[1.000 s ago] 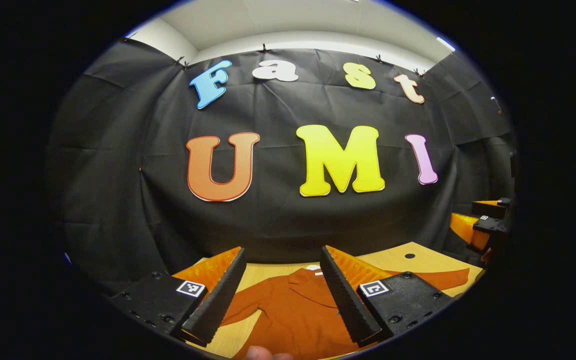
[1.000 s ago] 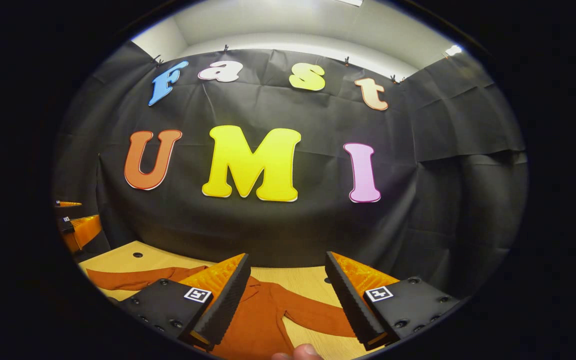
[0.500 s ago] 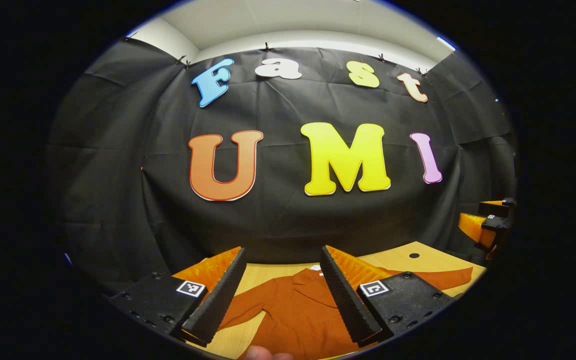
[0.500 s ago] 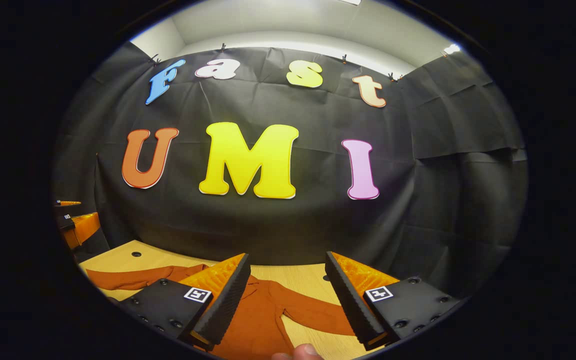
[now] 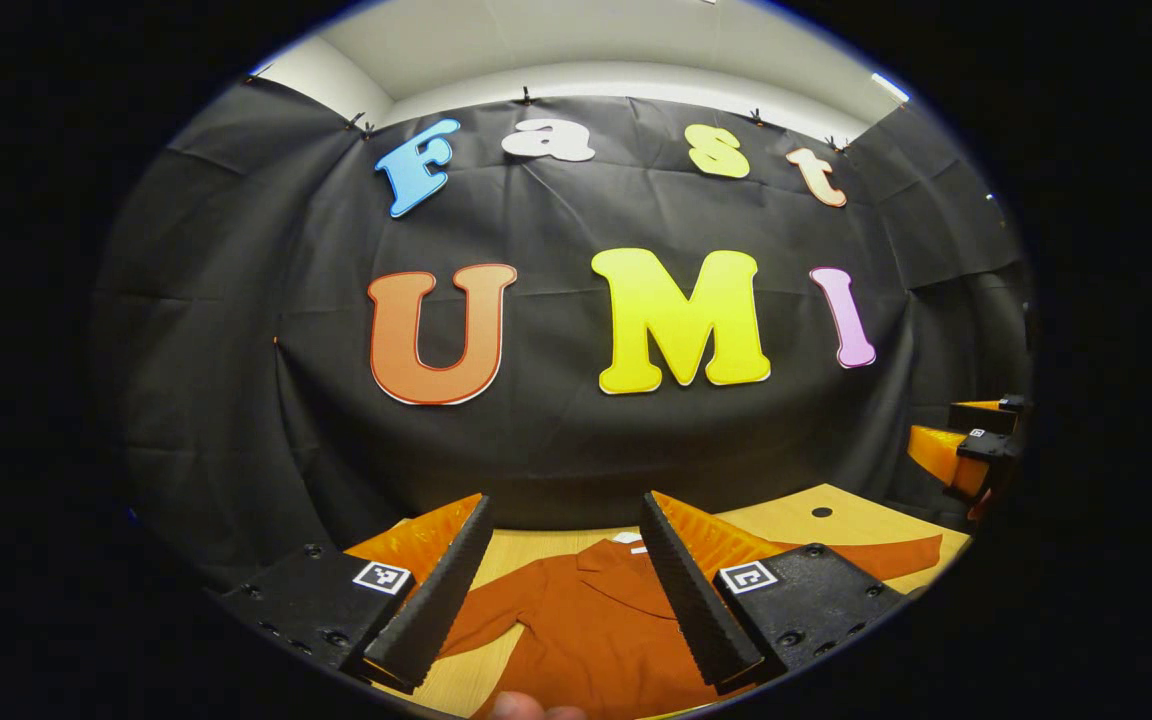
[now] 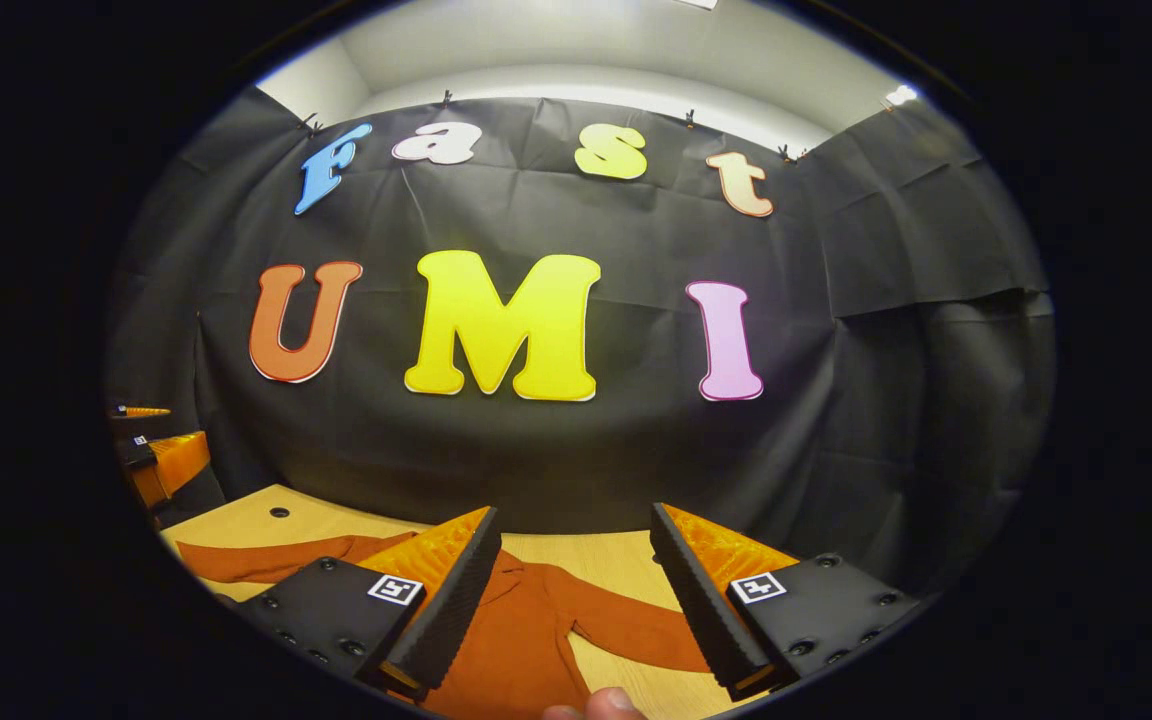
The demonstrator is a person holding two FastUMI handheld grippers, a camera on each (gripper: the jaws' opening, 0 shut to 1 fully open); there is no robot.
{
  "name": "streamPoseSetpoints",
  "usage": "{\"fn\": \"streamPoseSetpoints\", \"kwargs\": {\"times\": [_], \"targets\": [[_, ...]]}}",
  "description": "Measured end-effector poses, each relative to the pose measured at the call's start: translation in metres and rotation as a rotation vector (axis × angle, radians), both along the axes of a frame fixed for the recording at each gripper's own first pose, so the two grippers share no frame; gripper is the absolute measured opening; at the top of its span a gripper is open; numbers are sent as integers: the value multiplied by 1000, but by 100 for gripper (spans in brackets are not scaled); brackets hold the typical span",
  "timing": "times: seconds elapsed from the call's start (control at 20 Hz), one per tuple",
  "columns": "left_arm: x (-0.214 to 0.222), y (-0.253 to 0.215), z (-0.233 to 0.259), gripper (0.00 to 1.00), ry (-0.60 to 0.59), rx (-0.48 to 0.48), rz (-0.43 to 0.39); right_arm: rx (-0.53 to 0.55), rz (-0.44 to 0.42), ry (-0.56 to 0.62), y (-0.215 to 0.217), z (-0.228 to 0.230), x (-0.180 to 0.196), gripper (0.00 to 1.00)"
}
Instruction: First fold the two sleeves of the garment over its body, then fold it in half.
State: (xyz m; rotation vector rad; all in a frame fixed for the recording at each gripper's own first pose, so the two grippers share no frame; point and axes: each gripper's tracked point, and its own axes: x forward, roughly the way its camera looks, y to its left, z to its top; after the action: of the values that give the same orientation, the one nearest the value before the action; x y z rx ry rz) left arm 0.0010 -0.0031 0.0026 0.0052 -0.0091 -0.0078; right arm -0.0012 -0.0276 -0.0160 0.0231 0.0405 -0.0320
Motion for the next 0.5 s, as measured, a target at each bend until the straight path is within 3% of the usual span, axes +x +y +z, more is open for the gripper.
{"fn": "streamPoseSetpoints", "kwargs": {"times": [0.25,0.3,0.5], "targets": [[0,0,-1,100,20,5,3,22,-26,33,-19,-14,0,95],[-1,-1,-2,96,28,10,-1,25,-36,44,-26,-19,0,95],[-2,-2,-9,96,80,26,-20,69,-121,112,-85,-51,-5,95]]}}
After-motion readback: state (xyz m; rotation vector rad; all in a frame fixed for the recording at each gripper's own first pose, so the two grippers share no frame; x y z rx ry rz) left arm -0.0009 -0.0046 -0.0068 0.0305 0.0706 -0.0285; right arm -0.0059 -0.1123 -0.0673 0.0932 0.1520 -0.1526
